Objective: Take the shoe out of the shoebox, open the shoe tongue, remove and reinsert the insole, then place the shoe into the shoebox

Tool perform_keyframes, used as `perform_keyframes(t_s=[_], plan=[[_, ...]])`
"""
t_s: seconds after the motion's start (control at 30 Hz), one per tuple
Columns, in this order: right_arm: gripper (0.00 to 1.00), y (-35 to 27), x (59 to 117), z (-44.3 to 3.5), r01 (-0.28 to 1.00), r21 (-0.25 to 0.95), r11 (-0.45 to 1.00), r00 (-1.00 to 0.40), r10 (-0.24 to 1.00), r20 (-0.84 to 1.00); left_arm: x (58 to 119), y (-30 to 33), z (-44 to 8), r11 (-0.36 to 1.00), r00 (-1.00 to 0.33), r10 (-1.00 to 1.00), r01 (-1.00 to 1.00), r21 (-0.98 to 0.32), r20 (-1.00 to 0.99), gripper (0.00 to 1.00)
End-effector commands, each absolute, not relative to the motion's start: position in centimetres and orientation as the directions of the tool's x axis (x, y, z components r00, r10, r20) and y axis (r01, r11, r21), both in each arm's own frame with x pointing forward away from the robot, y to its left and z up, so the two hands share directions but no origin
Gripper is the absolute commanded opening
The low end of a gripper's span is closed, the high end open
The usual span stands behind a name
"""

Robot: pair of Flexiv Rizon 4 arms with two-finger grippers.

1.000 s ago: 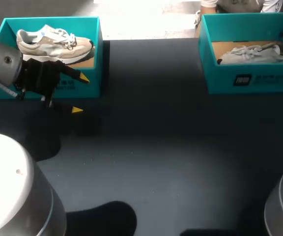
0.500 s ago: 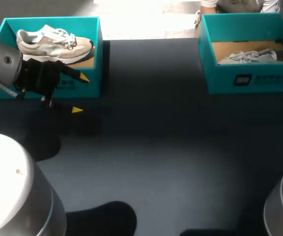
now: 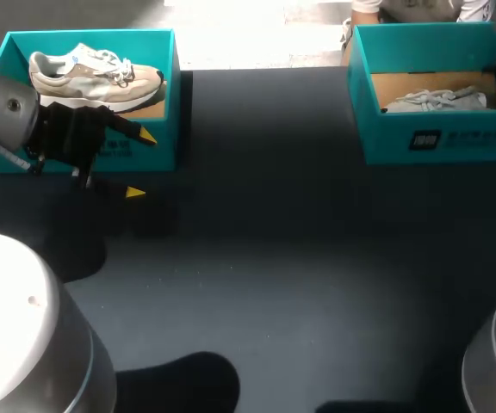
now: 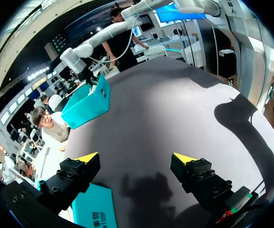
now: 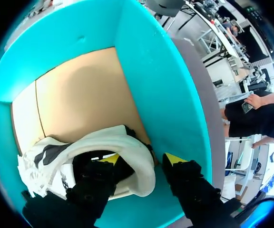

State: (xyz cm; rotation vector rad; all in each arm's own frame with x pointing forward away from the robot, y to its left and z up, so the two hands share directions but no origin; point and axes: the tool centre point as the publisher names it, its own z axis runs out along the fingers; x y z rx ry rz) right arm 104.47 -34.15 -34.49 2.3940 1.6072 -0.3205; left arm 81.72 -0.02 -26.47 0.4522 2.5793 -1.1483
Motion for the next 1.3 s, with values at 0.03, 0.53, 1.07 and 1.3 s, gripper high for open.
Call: perform_keyframes(t_s=[0.03,0.53,1.07,1.3], plan=[[0.67,-34.3,103.5,-32.5,0.931,0.102,-0.35,0.365,0.887,-0.284,81.6,0.0,-26.4,0.637,-0.911,0.169,0.392,-0.664,-0.376,1.0],[0.75,-33.1,100.1,-21.6,0.936,0.174,-0.307,0.333,0.931,-0.149,81.6,0.0,-26.4,0.637,-0.911,0.169,0.392,-0.664,-0.376,1.0],[1.0,-33.4,99.9,-20.2,0.954,0.174,-0.244,0.275,0.943,-0.188,81.6,0.0,-26.4,0.637,-0.911,0.169,0.392,-0.664,-0.376,1.0],[1.0,-33.4,99.9,-20.2,0.954,0.174,-0.244,0.275,0.943,-0.188,81.6,0.0,-26.4,0.637,-0.911,0.169,0.392,-0.664,-0.376,1.0]])
